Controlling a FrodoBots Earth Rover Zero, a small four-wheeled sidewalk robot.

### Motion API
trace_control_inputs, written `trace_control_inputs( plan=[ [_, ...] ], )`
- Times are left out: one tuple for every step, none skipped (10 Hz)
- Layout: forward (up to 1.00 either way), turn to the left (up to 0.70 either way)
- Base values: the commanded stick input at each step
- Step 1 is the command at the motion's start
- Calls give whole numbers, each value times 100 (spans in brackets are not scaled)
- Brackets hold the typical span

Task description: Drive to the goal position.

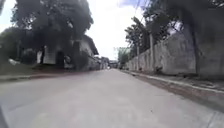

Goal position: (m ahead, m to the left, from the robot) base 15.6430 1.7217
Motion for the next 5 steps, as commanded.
trace_control_inputs(
  plan=[
    [70, 0],
    [70, 0],
    [70, 0],
    [70, 0],
    [70, 0]
  ],
)
